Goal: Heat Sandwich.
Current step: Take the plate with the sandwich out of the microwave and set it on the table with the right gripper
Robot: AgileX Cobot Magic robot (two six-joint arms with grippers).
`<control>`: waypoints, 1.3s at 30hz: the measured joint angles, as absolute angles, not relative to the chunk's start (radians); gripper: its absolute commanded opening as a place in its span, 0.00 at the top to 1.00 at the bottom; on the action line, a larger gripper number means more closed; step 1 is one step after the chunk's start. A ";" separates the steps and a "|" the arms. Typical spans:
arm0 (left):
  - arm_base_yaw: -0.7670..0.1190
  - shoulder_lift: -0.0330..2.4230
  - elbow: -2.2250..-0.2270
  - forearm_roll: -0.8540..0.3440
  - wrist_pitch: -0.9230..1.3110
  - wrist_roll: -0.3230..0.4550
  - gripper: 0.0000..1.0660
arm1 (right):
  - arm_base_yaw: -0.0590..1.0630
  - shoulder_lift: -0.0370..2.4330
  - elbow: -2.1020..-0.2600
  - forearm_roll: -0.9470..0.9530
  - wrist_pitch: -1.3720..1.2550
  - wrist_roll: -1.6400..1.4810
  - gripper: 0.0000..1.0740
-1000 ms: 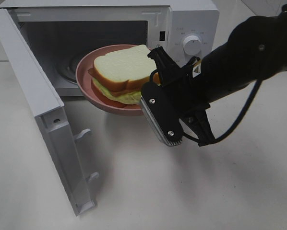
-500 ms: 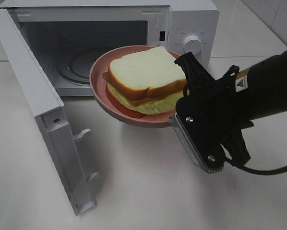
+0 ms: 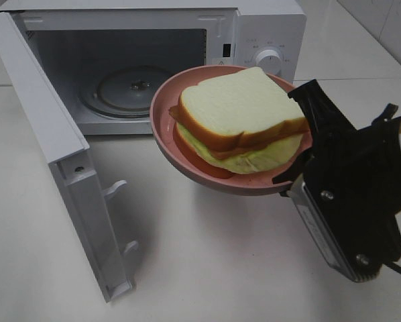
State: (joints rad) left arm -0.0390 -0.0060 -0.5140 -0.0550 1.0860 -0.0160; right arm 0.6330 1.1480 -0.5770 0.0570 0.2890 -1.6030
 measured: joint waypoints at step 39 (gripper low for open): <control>-0.039 -0.006 -0.514 -0.055 1.086 -0.016 0.06 | 0.633 0.881 -0.516 -0.584 0.668 -0.607 1.00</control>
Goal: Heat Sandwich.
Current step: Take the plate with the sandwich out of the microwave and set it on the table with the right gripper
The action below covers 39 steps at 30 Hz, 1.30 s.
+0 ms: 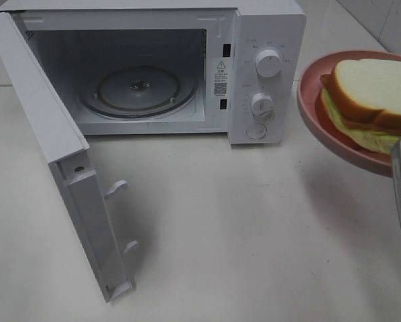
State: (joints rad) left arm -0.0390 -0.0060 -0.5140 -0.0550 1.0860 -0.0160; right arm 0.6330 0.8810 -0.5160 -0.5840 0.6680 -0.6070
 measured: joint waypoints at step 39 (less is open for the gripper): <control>-0.039 -0.006 -0.514 -0.055 1.086 -0.016 0.06 | 0.633 1.231 -0.840 -0.747 1.177 0.260 1.00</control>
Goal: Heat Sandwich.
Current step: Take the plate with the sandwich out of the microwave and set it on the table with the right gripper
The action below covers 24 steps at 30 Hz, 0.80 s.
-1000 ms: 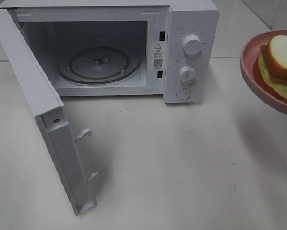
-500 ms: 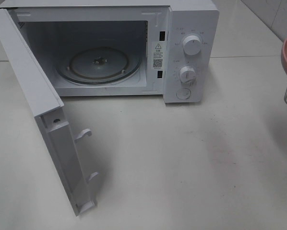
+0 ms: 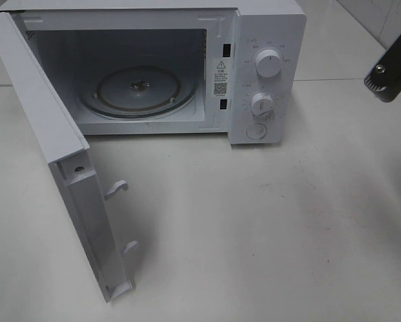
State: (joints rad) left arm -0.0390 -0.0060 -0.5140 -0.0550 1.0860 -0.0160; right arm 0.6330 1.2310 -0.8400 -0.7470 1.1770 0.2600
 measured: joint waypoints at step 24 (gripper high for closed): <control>-0.039 -0.006 -0.514 -0.055 1.086 -0.016 0.06 | 0.633 1.354 -0.860 -0.745 1.184 0.583 0.98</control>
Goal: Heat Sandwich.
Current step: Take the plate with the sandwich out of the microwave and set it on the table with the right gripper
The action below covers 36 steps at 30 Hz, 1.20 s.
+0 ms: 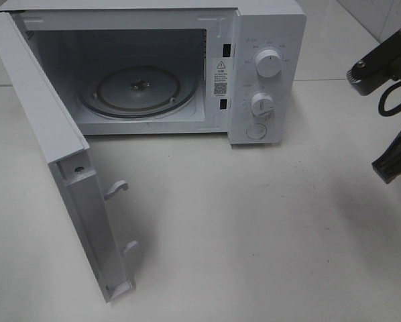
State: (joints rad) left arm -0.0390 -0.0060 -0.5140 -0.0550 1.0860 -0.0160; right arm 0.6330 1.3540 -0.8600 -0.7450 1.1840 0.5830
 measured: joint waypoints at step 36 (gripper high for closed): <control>-0.039 -0.006 -0.514 -0.055 1.086 -0.016 0.06 | 0.633 1.632 -0.823 -0.775 0.955 0.706 0.96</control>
